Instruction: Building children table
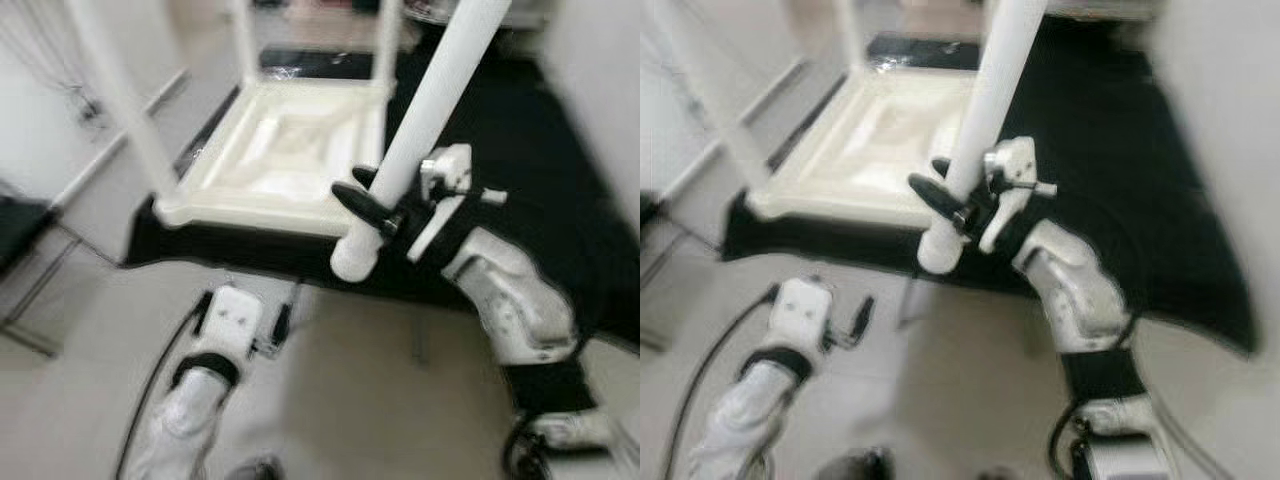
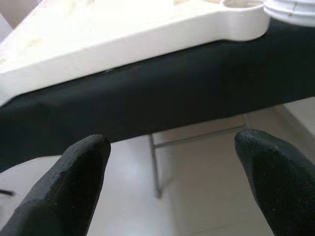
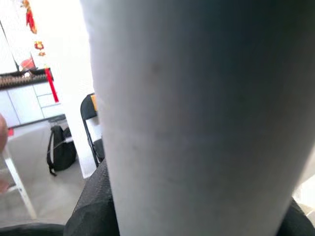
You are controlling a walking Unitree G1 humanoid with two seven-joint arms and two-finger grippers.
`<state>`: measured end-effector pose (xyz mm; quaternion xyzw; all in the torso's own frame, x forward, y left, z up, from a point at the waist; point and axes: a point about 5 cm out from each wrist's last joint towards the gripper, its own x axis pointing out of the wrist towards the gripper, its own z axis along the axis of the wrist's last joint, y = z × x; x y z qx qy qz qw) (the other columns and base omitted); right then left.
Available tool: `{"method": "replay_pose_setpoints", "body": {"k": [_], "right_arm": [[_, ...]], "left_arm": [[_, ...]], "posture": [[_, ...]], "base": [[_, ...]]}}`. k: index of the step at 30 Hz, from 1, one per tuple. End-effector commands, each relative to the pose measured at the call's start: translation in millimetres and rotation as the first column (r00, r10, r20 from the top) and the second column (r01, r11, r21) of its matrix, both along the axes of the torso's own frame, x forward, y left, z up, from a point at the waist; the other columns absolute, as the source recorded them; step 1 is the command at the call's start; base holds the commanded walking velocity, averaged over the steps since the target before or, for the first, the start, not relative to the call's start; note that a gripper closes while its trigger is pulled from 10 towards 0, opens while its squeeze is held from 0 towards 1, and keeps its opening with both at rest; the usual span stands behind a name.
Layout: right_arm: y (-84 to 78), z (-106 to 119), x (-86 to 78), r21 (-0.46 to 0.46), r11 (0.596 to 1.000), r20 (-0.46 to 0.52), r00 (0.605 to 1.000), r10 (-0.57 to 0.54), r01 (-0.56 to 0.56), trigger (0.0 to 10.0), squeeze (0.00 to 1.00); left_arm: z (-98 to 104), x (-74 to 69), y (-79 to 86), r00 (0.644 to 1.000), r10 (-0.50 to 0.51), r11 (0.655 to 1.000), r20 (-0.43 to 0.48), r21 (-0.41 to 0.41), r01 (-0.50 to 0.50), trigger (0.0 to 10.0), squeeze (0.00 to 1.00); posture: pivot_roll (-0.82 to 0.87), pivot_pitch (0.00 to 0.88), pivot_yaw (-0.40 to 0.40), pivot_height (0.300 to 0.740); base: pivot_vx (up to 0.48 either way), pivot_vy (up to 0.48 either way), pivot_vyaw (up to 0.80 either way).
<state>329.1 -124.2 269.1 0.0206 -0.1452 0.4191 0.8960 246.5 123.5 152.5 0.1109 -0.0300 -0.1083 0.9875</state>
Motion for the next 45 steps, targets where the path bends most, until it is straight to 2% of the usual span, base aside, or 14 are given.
{"method": "replay_pose_setpoints", "body": {"k": [1, 12, 23, 26, 32, 40, 45], "right_arm": [[0.3, 1.6, -0.9, -0.006, 1.000, 0.013, 1.000, -0.006, 0.006, 10.0, 0.00], [2.2, 1.2, -2.2, 0.001, 0.999, 0.019, 0.999, -0.043, 0.043, 10.0, 0.00], [2.1, 3.4, 1.1, 0.124, 0.986, -0.011, 0.994, -0.111, 0.112, 10.0, 0.00], [2.4, 3.9, 4.3, 0.135, 0.979, -0.016, 0.988, -0.152, 0.153, 10.0, 0.00], [-0.4, 6.7, 4.3, 0.159, 0.977, 0.005, 0.989, -0.148, 0.145, 10.0, 0.00], [-13.1, 10.5, 5.4, 0.188, 0.967, 0.023, 0.984, -0.177, 0.170, 10.0, 0.00], [-20.2, 12.0, -0.8, 0.162, 0.980, 0.049, 0.991, -0.128, 0.118, 10.0, 0.00]], "left_arm": [[-4.3, -0.9, 1.8, 1.000, 0.007, 1.000, -0.014, 0.002, -0.007, 10.0, 0.00], [-3.3, 0.5, 0.9, 1.000, -0.001, 1.000, -0.004, -0.009, 0.001, 10.0, 0.00], [-1.6, 2.0, -3.2, 0.999, -0.034, 0.999, 0.008, -0.018, 0.034, 10.0, 0.00], [-1.0, 3.0, -3.1, 0.999, -0.038, 0.999, 0.013, -0.016, 0.038, 10.0, 0.00], [0.8, 4.3, -4.5, 0.999, -0.048, 0.998, 0.026, -0.033, 0.048, 10.0, 0.00], [-5.1, 1.0, -15.7, 0.989, -0.147, 0.989, 0.016, 0.040, 0.146, 10.0, 0.00], [-6.6, -2.6, -22.5, 0.973, -0.230, 0.971, 0.014, 0.068, 0.229, 10.0, 0.00]], "posture": [[0.05, 0.202, -0.035, 0.740], [0.05, 0.200, -0.032, 0.740], [0.06, 0.183, -0.037, 0.740], [0.06, 0.174, -0.032, 0.740], [0.07, 0.167, -0.029, 0.740], [0.07, 0.161, -0.019, 0.740], [0.07, 0.160, -0.013, 0.740]], "base": [[0.000, 0.000, 0.00], [0.000, 0.000, 0.00], [0.315, 0.000, 0.73], [0.361, 0.000, 0.00], [0.233, 0.000, 0.00], [0.000, 0.000, 0.00], [0.000, 0.000, -0.80]]}}
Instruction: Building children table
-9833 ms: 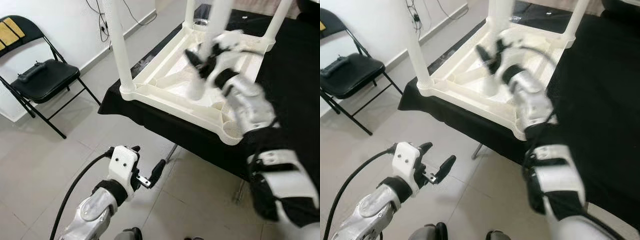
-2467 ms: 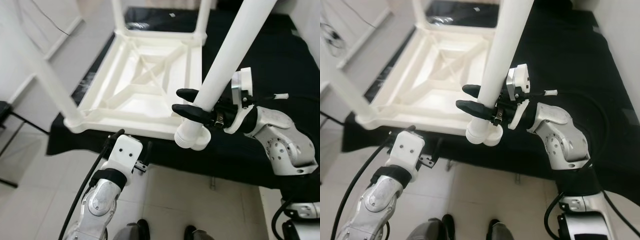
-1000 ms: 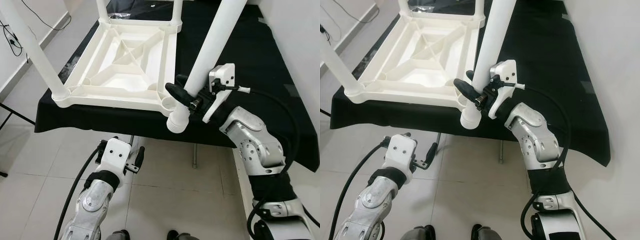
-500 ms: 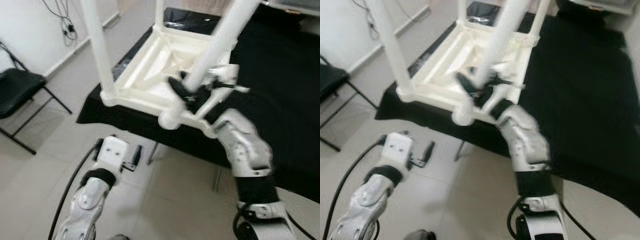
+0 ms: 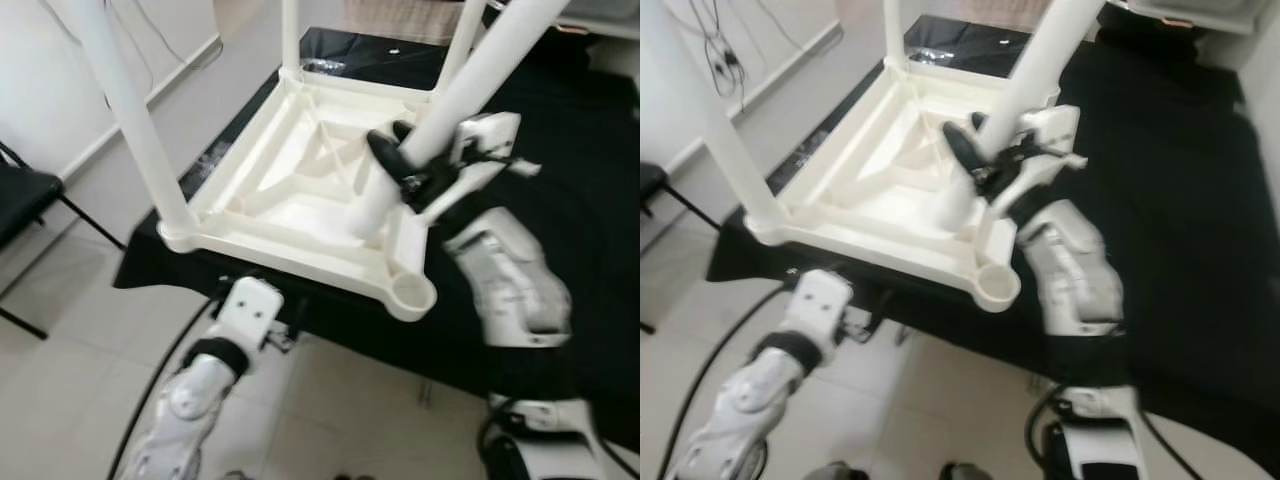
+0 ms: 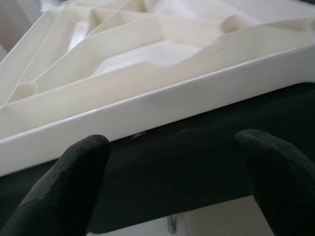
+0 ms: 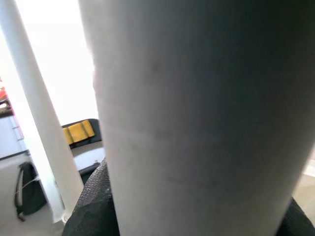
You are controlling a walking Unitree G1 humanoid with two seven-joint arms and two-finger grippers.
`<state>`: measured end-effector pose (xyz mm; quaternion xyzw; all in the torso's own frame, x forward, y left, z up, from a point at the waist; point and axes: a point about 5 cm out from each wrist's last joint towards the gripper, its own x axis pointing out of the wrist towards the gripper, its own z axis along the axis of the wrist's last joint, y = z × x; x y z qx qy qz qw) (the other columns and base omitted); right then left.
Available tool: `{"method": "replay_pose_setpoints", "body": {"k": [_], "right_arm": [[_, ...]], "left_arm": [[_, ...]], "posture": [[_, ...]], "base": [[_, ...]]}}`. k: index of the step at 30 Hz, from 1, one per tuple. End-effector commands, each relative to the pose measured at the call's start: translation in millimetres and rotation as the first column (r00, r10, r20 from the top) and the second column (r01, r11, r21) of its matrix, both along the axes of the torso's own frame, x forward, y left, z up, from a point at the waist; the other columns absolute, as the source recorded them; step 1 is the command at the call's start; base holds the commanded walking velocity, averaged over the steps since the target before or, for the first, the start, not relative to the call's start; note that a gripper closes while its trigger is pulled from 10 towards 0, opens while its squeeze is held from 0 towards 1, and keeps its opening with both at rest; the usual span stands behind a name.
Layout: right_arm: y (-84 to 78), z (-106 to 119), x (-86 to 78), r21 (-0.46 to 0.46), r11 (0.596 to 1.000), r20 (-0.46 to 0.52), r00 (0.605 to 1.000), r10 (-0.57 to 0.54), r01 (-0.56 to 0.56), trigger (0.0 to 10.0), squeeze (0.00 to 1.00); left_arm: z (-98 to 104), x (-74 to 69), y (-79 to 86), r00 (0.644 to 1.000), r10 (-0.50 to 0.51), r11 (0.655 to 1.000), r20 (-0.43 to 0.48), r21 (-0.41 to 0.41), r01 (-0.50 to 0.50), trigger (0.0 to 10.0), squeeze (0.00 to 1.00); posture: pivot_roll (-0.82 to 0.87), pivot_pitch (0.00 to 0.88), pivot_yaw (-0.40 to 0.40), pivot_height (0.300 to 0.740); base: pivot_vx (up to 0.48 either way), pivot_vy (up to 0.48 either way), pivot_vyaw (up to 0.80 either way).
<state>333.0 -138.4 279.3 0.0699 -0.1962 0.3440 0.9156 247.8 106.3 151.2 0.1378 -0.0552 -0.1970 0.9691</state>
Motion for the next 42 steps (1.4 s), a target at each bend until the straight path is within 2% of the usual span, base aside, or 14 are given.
{"method": "replay_pose_setpoints", "body": {"k": [1, 3, 6, 8, 11, 17, 20, 24, 26, 27, 30, 34, 39, 42], "right_arm": [[-6.0, 1.8, -4.7, 0.006, 1.000, 0.020, 1.000, 0.014, -0.014, 10.0, 0.00], [-9.2, 1.7, -7.5, -0.016, 0.999, 0.027, 0.999, 0.040, -0.039, 10.0, 0.00], [-18.0, -1.0, -14.4, -0.096, 0.990, 0.043, 0.993, 0.112, -0.107, 10.0, 0.00], [-18.8, -6.1, -20.2, -0.179, 0.967, 0.032, 0.981, 0.192, -0.183, 10.0, 0.00], [-8.1, -16.0, -22.7, -0.322, 0.911, 0.003, 0.962, 0.273, -0.257, 10.0, 0.00], [5.7, -11.6, -17.9, -0.363, 0.877, 0.000, 0.941, 0.337, -0.314, 10.0, 0.00], [17.1, -1.6, -11.3, -0.378, 0.858, 0.022, 0.923, 0.383, -0.347, 10.0, 0.00], [19.6, 3.6, -4.8, -0.404, 0.840, 0.030, 0.913, 0.407, -0.362, 10.0, 0.00], [6.4, 8.5, 10.6, -0.435, 0.822, -0.001, 0.912, 0.409, -0.369, 10.0, 0.00], [6.4, 8.5, 10.6, -0.435, 0.822, -0.001, 0.912, 0.409, -0.369, 10.0, 0.00], [-13.7, 17.6, 22.3, -0.433, 0.812, -0.037, 0.908, 0.417, -0.390, 10.0, 0.00], [-20.5, 24.9, 23.9, -0.437, 0.797, -0.044, 0.895, 0.444, -0.417, 10.0, 0.00], [-34.3, 36.2, 20.4, -0.413, 0.748, -0.080, 0.839, 0.539, -0.520, 10.0, 0.00], [-36.7, 36.6, 21.5, -0.410, 0.742, -0.085, 0.832, 0.548, -0.530, 10.0, 0.00]], "left_arm": [[-5.3, -3.8, -5.3, 0.999, -0.047, 0.999, -0.016, 0.010, 0.047, 10.0, 0.00], [-5.1, -7.1, -8.3, 0.996, -0.091, 0.996, -0.022, -0.003, 0.091, 10.0, 0.00], [-6.4, -20.7, -17.8, 0.970, -0.235, 0.971, -0.056, -0.049, 0.233, 10.0, 0.00], [-11.0, -30.5, -22.7, 0.948, -0.305, 0.952, -0.093, -0.049, 0.302, 10.0, 0.00], [-14.5, -40.0, -24.7, 0.929, -0.348, 0.937, -0.126, -0.074, 0.341, 10.0, 0.00], [-13.9, -41.8, -22.1, 0.934, -0.334, 0.941, -0.127, -0.100, 0.323, 10.0, 0.00], [-11.3, -40.0, -16.1, 0.960, -0.260, 0.964, -0.105, -0.090, 0.251, 10.0, 0.00], [-8.9, -39.1, -11.0, 0.977, -0.195, 0.979, -0.084, -0.071, 0.189, 10.0, 0.00], [-6.3, -40.6, -8.3, 0.984, -0.165, 0.985, -0.070, -0.069, 0.160, 10.0, 0.00], [-6.3, -40.6, -8.3, 0.984, -0.165, 0.985, -0.070, -0.069, 0.160, 10.0, 0.00], [-4.0, -45.5, -8.8, 0.984, -0.165, 0.984, -0.066, -0.076, 0.160, 10.0, 0.00], [-3.3, -48.0, -9.8, 0.983, -0.171, 0.983, -0.065, -0.083, 0.165, 10.0, 0.00], [-0.3, -54.4, -11.6, 0.983, -0.176, 0.983, -0.053, -0.070, 0.172, 10.0, 0.00], [0.1, -55.4, -11.8, 0.983, -0.174, 0.983, -0.051, -0.068, 0.171, 10.0, 0.00]], "posture": [[0.07, 0.160, -0.013, 0.740], [0.07, 0.160, -0.013, 0.740], [0.07, 0.159, -0.015, 0.740], [0.07, 0.163, -0.014, 0.740], [0.06, 0.169, -0.009, 0.740], [0.07, 0.183, -0.012, 0.740], [0.07, 0.207, -0.014, 0.740], [0.08, 0.228, -0.022, 0.740], [0.09, 0.248, -0.032, 0.740], [0.09, 0.248, -0.032, 0.740], [0.10, 0.270, -0.035, 0.740], [0.10, 0.274, -0.036, 0.740], [0.11, 0.319, -0.034, 0.740], [0.11, 0.319, -0.034, 0.740]], "base": [[0.000, 0.000, -0.80], [0.000, 0.000, -0.80], [0.000, 0.000, -0.53], [0.000, 0.000, 0.00], [0.000, 0.000, 0.00], [0.000, 0.000, 0.00], [0.000, 0.000, 0.00], [0.000, 0.000, 0.00], [0.000, 0.000, 0.00], [0.000, 0.000, 0.00], [0.000, 0.000, 0.00], [0.000, 0.000, 0.00], [0.000, 0.000, 0.00], [0.000, 0.000, 0.00]]}}
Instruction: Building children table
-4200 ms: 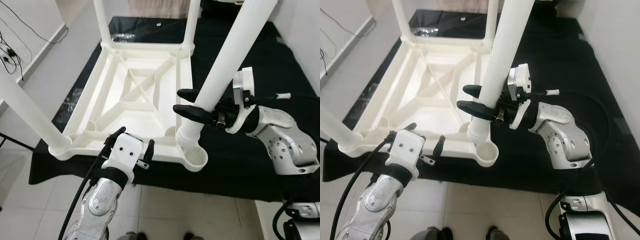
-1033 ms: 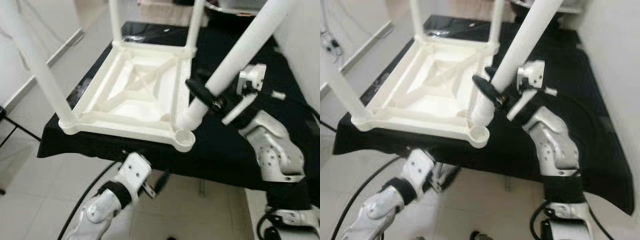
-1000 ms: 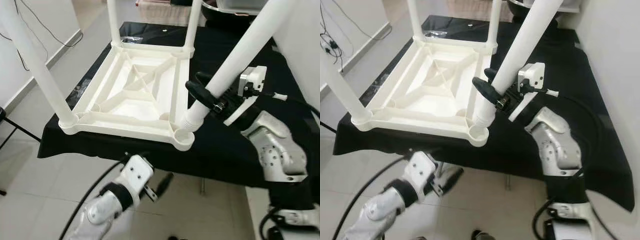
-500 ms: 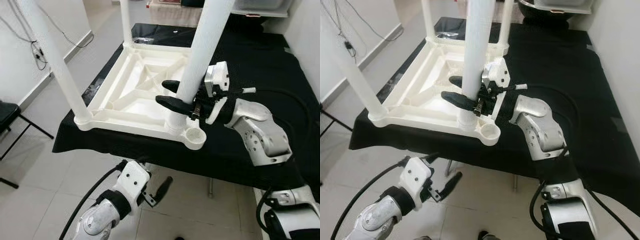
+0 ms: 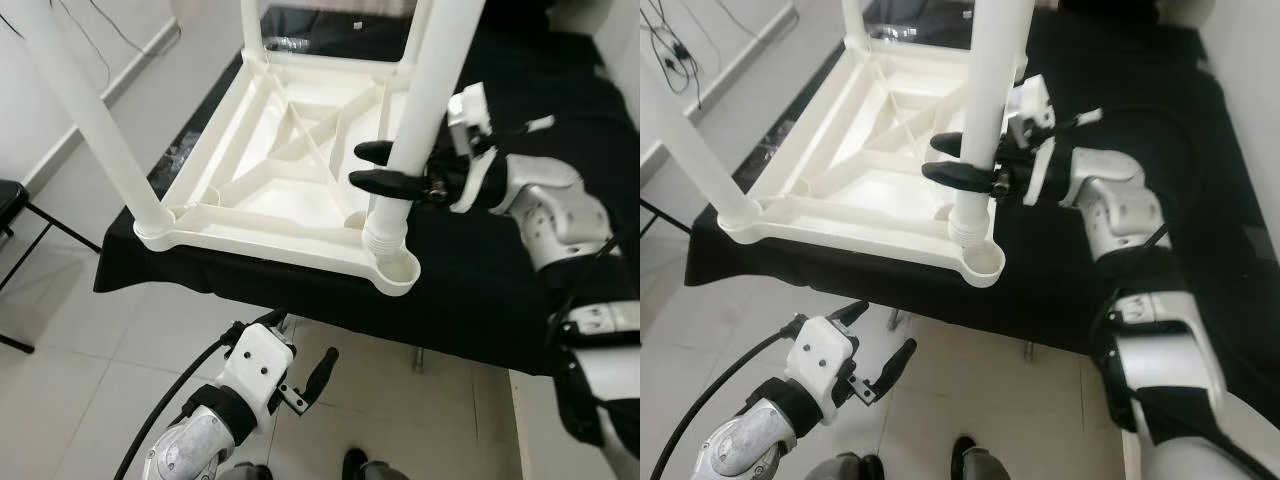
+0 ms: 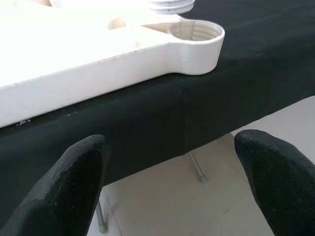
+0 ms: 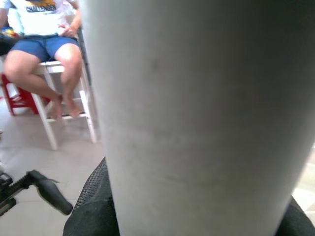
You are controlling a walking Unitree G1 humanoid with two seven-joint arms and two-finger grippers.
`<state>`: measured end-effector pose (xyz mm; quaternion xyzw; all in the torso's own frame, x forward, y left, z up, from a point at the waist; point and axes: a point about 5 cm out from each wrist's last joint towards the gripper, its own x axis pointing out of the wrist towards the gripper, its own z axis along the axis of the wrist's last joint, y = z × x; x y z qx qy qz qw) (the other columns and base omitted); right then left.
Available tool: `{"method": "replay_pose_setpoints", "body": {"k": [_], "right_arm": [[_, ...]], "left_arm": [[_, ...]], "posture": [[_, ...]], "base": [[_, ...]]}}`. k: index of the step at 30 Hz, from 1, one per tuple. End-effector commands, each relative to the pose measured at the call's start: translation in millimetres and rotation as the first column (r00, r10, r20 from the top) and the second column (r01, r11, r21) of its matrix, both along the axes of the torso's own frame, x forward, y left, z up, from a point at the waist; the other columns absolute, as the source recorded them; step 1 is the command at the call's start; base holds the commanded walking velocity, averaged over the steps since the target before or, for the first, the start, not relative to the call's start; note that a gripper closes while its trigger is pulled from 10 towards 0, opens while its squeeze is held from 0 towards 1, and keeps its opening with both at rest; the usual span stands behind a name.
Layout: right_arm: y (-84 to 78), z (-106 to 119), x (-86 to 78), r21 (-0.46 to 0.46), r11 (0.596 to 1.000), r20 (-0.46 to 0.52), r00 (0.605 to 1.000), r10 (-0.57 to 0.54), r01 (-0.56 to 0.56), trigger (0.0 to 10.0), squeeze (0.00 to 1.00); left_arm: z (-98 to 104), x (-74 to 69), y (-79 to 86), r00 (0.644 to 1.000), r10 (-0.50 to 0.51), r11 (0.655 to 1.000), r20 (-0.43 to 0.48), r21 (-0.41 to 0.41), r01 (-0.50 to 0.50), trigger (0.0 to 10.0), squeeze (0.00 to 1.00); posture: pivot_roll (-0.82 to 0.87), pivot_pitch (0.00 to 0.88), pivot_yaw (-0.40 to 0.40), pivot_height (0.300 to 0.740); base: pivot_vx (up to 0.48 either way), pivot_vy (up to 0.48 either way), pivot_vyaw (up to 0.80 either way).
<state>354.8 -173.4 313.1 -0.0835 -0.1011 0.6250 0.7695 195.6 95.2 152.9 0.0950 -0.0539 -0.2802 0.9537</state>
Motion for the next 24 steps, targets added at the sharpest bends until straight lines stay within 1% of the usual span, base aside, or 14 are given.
{"method": "replay_pose_setpoints", "body": {"k": [1, 3, 4, 5, 6, 11, 14, 17, 24], "right_arm": [[-2.4, 2.7, -3.7, 0.039, 0.998, 0.004, 0.999, 0.053, -0.053, 10.0, 0.00], [-1.2, 1.1, -11.9, 0.079, 0.988, 0.008, 0.991, 0.131, -0.131, 10.0, 0.00], [-0.4, -2.0, -15.3, 0.078, 0.983, 0.012, 0.987, 0.163, -0.164, 10.0, 0.00], [-0.4, -2.0, -15.3, 0.078, 0.983, 0.012, 0.987, 0.163, -0.164, 10.0, 0.00], [0.0, -6.6, -17.4, 0.062, 0.980, 0.016, 0.982, 0.188, -0.189, 10.0, 0.00], [-0.7, -8.4, -17.1, 0.057, 0.980, 0.017, 0.982, 0.189, -0.190, 10.0, 0.00], [-2.7, -9.9, -17.8, 0.061, 0.983, 0.034, 0.984, 0.172, -0.174, 10.0, 0.00], [-0.8, -11.8, -19.9, 0.042, 0.986, 0.064, 0.985, 0.159, -0.162, 10.0, 0.00], [-2.1, -9.8, -18.8, 0.015, 0.990, 0.093, 0.986, 0.138, -0.140, 10.0, 0.00]], "left_arm": [[-1.5, -4.7, -0.6, 1.000, -0.002, 1.000, -0.014, 0.009, 0.002, 10.0, 0.00], [-1.3, -7.1, 0.0, 1.000, -0.001, 1.000, -0.013, 0.012, 0.002, 10.0, 0.00], [-1.1, -8.5, 0.4, 1.000, -0.002, 1.000, -0.014, 0.014, 0.002, 10.0, 0.00], [-1.1, -8.5, 0.4, 1.000, -0.002, 1.000, -0.014, 0.014, 0.002, 10.0, 0.00], [-1.0, -10.3, 1.2, 1.000, -0.002, 1.000, -0.016, 0.016, 0.002, 10.0, 0.00], [-1.2, -11.2, 1.6, 1.000, -0.002, 1.000, -0.017, 0.018, 0.003, 10.0, 0.00], [-1.3, -14.0, 3.8, 1.000, -0.001, 1.000, -0.023, 0.024, 0.002, 10.0, 0.00], [-0.5, -16.5, 6.8, 1.000, 0.003, 0.999, -0.025, 0.034, -0.002, 10.0, 0.00], [1.0, -17.8, 7.3, 1.000, 0.002, 0.999, -0.021, 0.039, -0.001, 10.0, 0.00]], "posture": [[0.11, 0.332, -0.025, 0.740], [0.11, 0.338, -0.019, 0.740], [0.12, 0.345, -0.011, 0.740], [0.12, 0.345, -0.011, 0.740], [0.12, 0.347, -0.007, 0.740], [0.12, 0.347, -0.007, 0.740], [0.14, 0.356, 0.008, 0.740], [0.14, 0.362, 0.015, 0.740], [0.15, 0.366, 0.017, 0.740]], "base": [[0.000, 0.000, 0.00], [0.000, 0.000, 0.00], [0.000, 0.000, 0.00], [0.000, 0.000, 0.00], [0.000, 0.000, 0.00], [0.000, 0.000, 0.00], [0.000, 0.000, 0.00], [0.000, 0.000, 0.00], [0.000, 0.000, 0.00]]}}
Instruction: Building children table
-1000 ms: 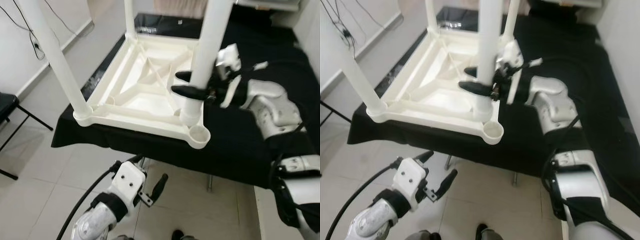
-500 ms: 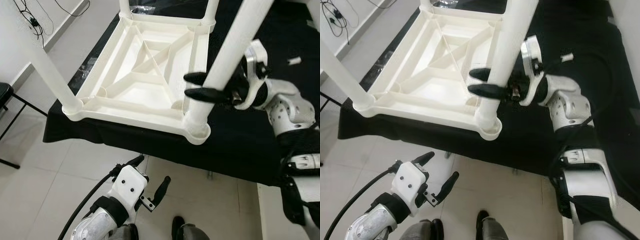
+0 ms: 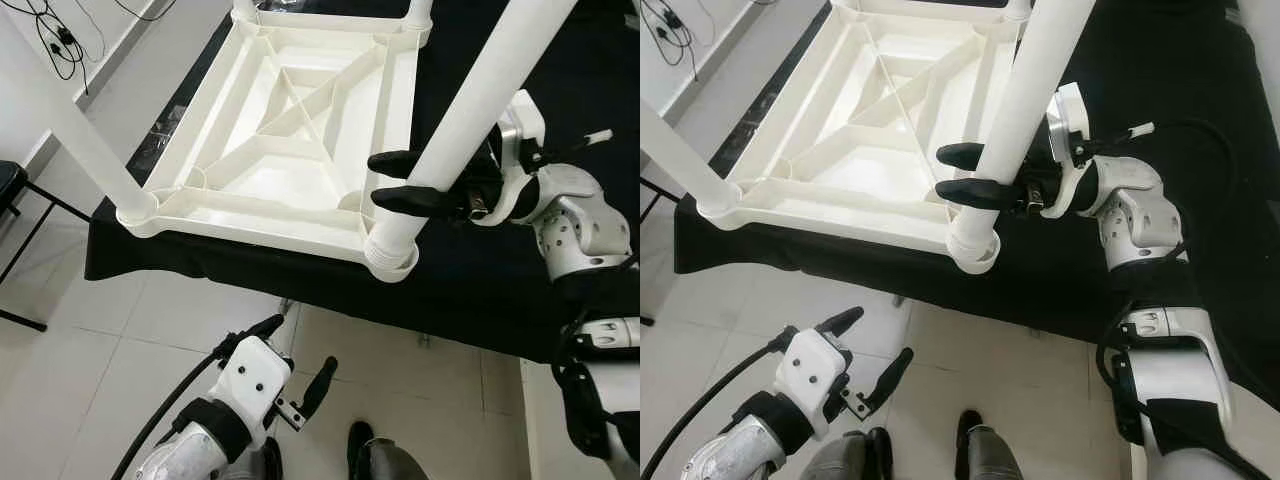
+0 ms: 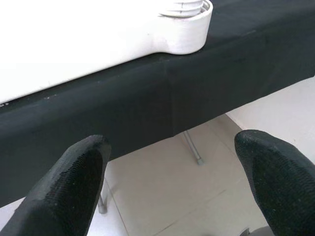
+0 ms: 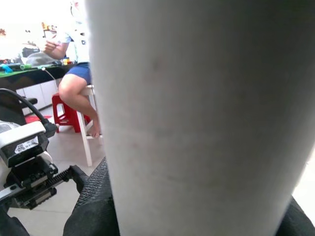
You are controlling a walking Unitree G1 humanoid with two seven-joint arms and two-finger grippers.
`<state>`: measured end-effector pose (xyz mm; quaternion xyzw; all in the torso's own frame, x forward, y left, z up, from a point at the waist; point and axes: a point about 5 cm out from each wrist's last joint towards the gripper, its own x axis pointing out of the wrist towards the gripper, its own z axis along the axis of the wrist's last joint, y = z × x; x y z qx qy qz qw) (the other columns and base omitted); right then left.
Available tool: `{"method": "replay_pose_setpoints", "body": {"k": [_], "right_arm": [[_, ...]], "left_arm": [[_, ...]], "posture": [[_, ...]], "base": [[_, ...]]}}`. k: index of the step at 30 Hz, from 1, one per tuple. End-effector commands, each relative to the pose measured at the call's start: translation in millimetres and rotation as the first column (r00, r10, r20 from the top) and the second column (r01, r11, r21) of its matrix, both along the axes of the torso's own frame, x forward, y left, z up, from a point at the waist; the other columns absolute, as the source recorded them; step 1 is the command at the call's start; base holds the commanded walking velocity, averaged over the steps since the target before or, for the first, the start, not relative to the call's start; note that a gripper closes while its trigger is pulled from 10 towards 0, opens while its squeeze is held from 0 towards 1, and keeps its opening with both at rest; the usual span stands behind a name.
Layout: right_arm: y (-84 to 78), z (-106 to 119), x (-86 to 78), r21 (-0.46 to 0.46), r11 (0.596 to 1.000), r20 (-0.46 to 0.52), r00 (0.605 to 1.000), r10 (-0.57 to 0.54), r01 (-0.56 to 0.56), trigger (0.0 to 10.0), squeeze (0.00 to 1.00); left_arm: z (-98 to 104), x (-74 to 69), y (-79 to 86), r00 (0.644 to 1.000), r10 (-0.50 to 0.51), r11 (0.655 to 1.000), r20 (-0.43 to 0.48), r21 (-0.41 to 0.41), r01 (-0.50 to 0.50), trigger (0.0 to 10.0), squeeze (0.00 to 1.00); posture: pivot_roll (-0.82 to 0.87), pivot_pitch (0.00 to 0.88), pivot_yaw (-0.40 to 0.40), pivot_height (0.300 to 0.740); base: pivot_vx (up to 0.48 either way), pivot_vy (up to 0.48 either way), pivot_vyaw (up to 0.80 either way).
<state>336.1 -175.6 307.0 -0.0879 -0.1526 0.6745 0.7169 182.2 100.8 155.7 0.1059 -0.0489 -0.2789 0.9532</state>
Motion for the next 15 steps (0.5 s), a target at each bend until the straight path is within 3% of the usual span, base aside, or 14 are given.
{"method": "replay_pose_setpoints", "body": {"k": [1, 15], "right_arm": [[0.1, -3.7, -0.1, -0.017, 1.000, 0.005, 1.000, -0.011, 0.011, 10.0, 0.00], [1.7, -9.4, -10.6, -0.132, 0.990, 0.008, 0.999, 0.042, -0.040, 10.0, 0.00]], "left_arm": [[-1.8, -4.4, 1.7, 1.000, -0.003, 1.000, -0.018, 0.015, 0.003, 10.0, 0.00], [15.7, -14.3, -1.9, 0.992, -0.102, 0.994, 0.071, -0.026, 0.104, 10.0, 0.00]], "posture": [[0.15, 0.366, 0.017, 0.740], [0.14, 0.360, 0.010, 0.740]], "base": [[0.000, 0.000, 0.00], [0.000, 0.000, 0.00]]}}
